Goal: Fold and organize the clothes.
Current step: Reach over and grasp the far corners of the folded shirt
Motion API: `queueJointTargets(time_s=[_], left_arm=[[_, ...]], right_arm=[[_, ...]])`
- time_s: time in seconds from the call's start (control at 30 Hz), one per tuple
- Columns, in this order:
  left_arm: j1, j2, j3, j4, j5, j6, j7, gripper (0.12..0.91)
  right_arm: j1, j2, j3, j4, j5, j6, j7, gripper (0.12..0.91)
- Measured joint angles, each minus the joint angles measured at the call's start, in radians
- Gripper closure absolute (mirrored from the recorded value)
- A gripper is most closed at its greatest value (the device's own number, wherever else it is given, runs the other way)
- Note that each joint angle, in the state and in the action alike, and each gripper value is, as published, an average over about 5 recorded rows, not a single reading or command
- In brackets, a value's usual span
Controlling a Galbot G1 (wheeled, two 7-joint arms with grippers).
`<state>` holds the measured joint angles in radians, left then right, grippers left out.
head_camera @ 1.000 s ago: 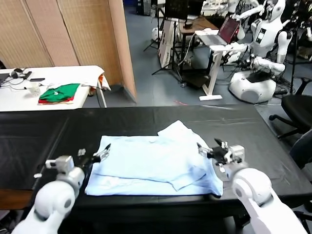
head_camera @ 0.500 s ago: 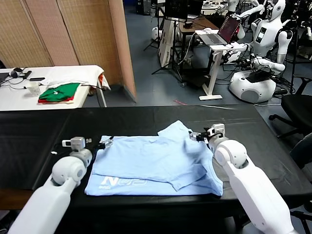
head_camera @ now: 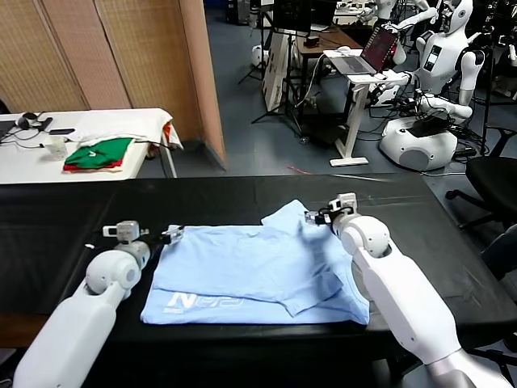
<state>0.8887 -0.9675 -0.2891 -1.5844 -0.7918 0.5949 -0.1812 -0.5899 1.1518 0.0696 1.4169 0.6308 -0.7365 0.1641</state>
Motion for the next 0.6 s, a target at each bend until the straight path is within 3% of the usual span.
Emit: queueJointTargets(time_s=[0.17,0.27,0.33,0.4,0.5,0.6], left_arm=[[-0.005,-0.004,0.006,0.015,0.008,-0.002,0.011,0.2],[-0.006,-0.004,0.011,0.02,0.014,-0.005,0.017,0.312],[-0.007,-0.004,0.015,0.023,0.016,-0.005,0.018,0.429],[-0.008,-0.005,0.018,0.027,0.016,-0.006,0.019,0.554],[-0.009,-0.006,0.021,0.031,0.017,-0.006,0.02,0.679],[-0.011,-0.006,0.024,0.032,0.019,-0.006,0.022,0.73]], right_arm=[[0.003,0.007,-0.012,-0.017,-0.003,0.0,-0.012,0.266],[0.009,0.012,-0.02,-0.029,-0.006,0.0,-0.02,0.327],[0.012,0.015,-0.023,-0.037,-0.012,0.001,-0.027,0.389],[0.014,0.017,-0.025,-0.044,-0.019,0.001,-0.035,0.481],[0.015,0.016,-0.025,-0.048,-0.025,0.002,-0.041,0.65],[0.014,0.013,-0.021,-0.045,-0.026,0.002,-0.041,0.815]])
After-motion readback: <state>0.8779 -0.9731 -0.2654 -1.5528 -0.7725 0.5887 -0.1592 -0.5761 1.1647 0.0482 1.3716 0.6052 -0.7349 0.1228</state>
